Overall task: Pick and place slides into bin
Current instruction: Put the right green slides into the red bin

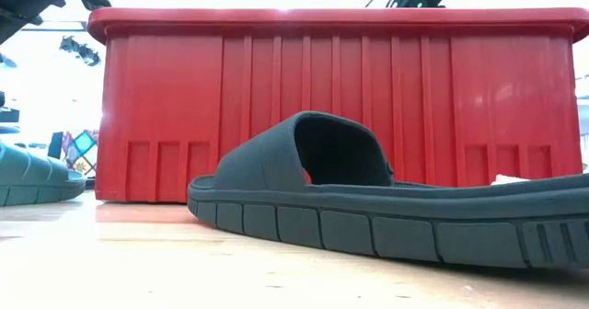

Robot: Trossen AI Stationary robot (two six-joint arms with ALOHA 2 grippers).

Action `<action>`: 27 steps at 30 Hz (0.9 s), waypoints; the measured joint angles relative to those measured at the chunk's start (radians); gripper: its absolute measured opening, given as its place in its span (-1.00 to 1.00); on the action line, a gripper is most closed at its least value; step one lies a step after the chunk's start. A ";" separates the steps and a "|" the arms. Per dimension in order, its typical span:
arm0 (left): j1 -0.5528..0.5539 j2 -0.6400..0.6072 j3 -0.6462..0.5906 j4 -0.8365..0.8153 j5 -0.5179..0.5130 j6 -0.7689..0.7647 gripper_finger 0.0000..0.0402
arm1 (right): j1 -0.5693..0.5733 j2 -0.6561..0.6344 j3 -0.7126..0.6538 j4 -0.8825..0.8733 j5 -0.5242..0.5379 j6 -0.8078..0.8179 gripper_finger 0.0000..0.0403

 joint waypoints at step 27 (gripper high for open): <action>0.001 0.000 0.128 -0.153 -0.021 0.006 -0.92 | -0.027 0.156 -0.004 0.023 0.179 0.064 -0.85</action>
